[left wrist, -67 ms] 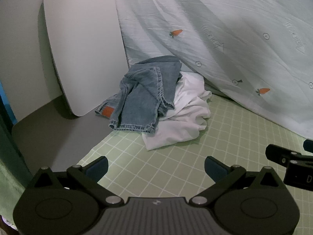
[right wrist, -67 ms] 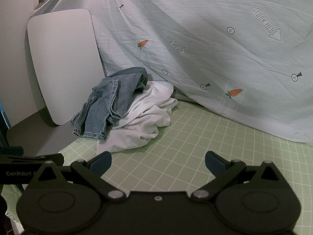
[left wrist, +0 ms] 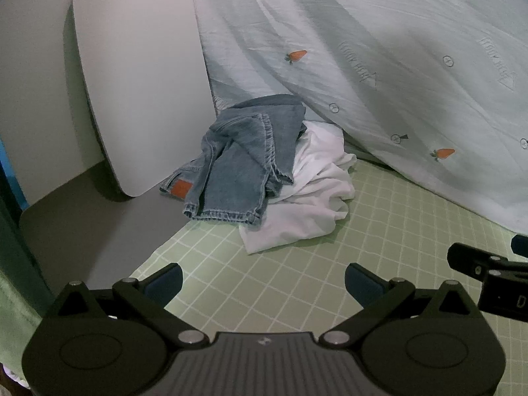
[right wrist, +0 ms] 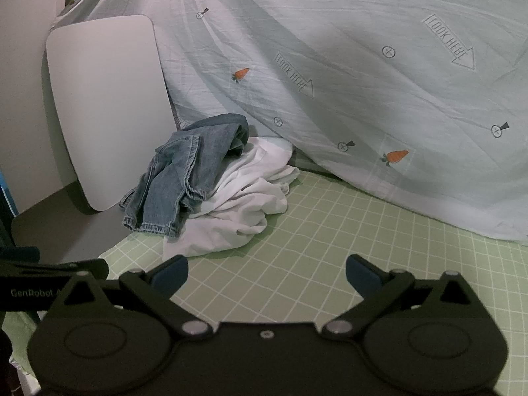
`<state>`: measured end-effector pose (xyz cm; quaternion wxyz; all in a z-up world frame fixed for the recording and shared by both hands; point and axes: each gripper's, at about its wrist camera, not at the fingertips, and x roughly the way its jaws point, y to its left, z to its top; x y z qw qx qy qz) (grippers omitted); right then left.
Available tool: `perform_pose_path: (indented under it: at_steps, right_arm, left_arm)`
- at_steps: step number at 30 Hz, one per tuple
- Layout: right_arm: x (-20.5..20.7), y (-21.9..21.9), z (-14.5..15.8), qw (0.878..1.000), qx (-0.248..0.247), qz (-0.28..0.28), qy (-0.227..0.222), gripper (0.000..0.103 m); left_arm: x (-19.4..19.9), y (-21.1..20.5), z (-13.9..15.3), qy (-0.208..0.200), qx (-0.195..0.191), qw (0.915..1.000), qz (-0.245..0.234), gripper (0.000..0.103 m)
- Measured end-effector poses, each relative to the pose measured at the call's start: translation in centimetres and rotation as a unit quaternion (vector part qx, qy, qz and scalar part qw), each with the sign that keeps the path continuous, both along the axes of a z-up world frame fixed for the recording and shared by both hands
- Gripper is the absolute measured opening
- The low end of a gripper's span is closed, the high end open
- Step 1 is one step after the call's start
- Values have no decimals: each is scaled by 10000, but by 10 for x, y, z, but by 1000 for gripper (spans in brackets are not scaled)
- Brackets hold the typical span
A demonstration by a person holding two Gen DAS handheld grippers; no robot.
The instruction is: Fold clothes
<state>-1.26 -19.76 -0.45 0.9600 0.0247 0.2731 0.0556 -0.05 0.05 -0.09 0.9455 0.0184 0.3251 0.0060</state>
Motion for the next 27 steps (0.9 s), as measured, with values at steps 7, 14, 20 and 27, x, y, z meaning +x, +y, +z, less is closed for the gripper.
perform_pose_path:
  at_steps: [7,14,20,27]
  right_arm:
    - [-3,0,-1,10000,1,-7,-13,103]
    - [1,1,0,10000,6,-3,1,103]
    - [-1,-1,1,10000,0,8,18,103]
    - [-2,-1,2,10000,-12,8,17,103]
  left_arm:
    - [0,-3,5,25,35,10000,-23,103]
    - [2,-8,5,50,80,10000,-13,103]
    - [0,-9,7,33,78,10000,-9,103]
    - [-1,-9,5,28,91,10000,-29,103]
